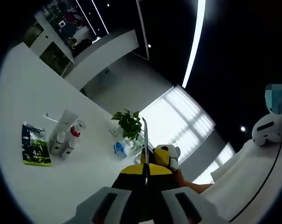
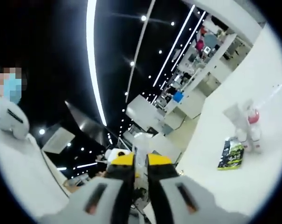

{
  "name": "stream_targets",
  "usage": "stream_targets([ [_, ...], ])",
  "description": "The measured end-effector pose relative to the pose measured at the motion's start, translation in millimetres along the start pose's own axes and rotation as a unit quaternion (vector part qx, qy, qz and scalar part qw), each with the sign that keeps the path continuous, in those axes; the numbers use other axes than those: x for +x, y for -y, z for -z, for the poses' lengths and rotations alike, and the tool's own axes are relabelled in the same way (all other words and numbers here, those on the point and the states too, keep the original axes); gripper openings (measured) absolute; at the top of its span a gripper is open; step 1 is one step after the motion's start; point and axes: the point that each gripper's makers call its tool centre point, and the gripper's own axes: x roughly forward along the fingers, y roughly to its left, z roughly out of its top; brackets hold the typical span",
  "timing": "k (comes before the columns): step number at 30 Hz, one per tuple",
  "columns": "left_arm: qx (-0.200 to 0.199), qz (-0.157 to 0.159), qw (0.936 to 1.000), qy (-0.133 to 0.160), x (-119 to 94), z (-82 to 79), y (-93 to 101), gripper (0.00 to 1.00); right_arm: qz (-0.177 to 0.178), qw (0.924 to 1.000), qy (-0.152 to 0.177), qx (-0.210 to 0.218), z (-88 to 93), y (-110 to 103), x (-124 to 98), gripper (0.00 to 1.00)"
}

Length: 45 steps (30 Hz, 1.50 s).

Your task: Arrange the skincare products in the storage area until every visible bottle or jar stands upright without overlapping.

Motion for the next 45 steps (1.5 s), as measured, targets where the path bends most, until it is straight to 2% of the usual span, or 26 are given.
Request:
stream_targets([
  [5, -0.002, 0.016, 0.9996, -0.025, 6.3, 15.7, 8.5, 0.00, -0.008, 0.9998, -0.014, -0.007, 9.5, -7.6, 4.5, 0.14],
  [6, -0.004, 0.019, 0.9995, -0.027, 7.4, 17.5, 9.3, 0.00, -0.007, 0.9997, -0.020, -0.012, 12.2, -7.2, 4.6, 0.11],
  [7, -0.006, 0.021, 0.9994, -0.028, 8.4, 19.0, 10.4, 0.00, -0.010, 0.9995, -0.026, -0.017, 14.9, -8.6, 4.5, 0.01],
  [8, -0.009, 0.018, 0.9992, -0.033, 9.7, 22.1, 9.8, 0.00, -0.031, 0.9993, -0.021, -0.008, 13.5, -16.5, 4.6, 0.01],
  [9, -0.010, 0.024, 0.9992, -0.030, 10.0, 21.8, 11.7, 0.00, -0.023, 0.9994, -0.023, -0.010, 14.1, -13.7, 4.4, 0.00],
  [13, -0.017, 0.033, 0.9993, -0.007, 9.1, 17.1, 15.7, 0.03, -0.033, 0.9990, -0.029, -0.002, 14.5, -21.2, 3.3, 0.00],
  [17, -0.015, 0.034, 0.9991, 0.022, 8.5, 4.3, 17.7, 0.05, -0.031, 0.9972, -0.067, 0.006, 31.6, -21.0, 1.8, 0.00],
  [20, -0.018, 0.036, 0.9989, 0.023, 9.1, 1.9, 17.8, 0.03, -0.028, 0.9965, -0.079, 0.003, 38.1, -20.2, 2.3, 0.00],
  [21, -0.007, 0.034, 0.9994, 0.009, 8.5, 5.6, 16.8, 0.02, -0.026, 0.9962, -0.083, 0.002, 40.4, -20.0, 2.3, 0.00],
  [25, 0.000, 0.025, 0.9996, 0.016, 8.1, 3.5, 16.0, 0.00, -0.019, 0.9967, -0.078, -0.013, 38.9, -17.4, 3.2, 0.04],
  [27, 0.001, 0.016, 0.9995, 0.028, 7.2, 0.1, 12.2, 0.00, 0.000, 0.9960, -0.087, -0.017, 42.5, -7.9, 4.3, 0.08],
  [30, -0.012, 0.018, 0.9989, 0.043, 4.8, -6.3, 7.9, 0.00, -0.017, 0.9955, -0.093, 0.005, 43.2, -11.6, 4.9, 0.01],
  [31, -0.016, 0.023, 0.9988, 0.041, 5.6, -5.9, 8.2, 0.00, -0.013, 0.9959, -0.090, -0.010, 41.8, -11.5, 5.2, 0.01],
  [33, -0.007, 0.018, 0.9989, 0.043, 6.8, -7.2, 6.8, 0.01, -0.010, 0.9958, -0.091, -0.006, 42.3, -10.3, 5.1, 0.00],
  [34, -0.001, 0.020, 0.9988, 0.045, 6.9, -8.5, 6.7, 0.02, -0.015, 0.9958, -0.088, 0.023, 41.1, -10.5, 4.9, 0.00],
  [35, -0.003, 0.007, 0.9980, 0.062, 5.7, -15.7, 1.1, 0.02, -0.010, 0.9961, -0.086, 0.016, 40.4, -6.4, 4.3, 0.00],
  [38, -0.013, 0.012, 0.9972, 0.072, 0.6, -23.5, -0.8, 0.02, -0.013, 0.9956, -0.090, 0.023, 41.4, -5.0, 6.0, 0.00],
  [40, 0.006, 0.012, 0.9978, 0.065, 0.1, -23.0, 0.4, 0.00, -0.014, 0.9952, -0.094, 0.024, 41.9, -6.3, 8.6, 0.00],
  [43, 0.004, 0.005, 0.9978, 0.067, -2.0, -24.5, -1.9, 0.01, -0.015, 0.9949, -0.096, 0.026, 42.3, -6.5, 10.5, 0.00],
  [45, 0.038, -0.015, 0.9967, 0.071, -4.1, -25.4, -9.3, 0.01, -0.008, 0.9947, -0.098, 0.030, 44.5, -1.6, 13.2, 0.00],
])
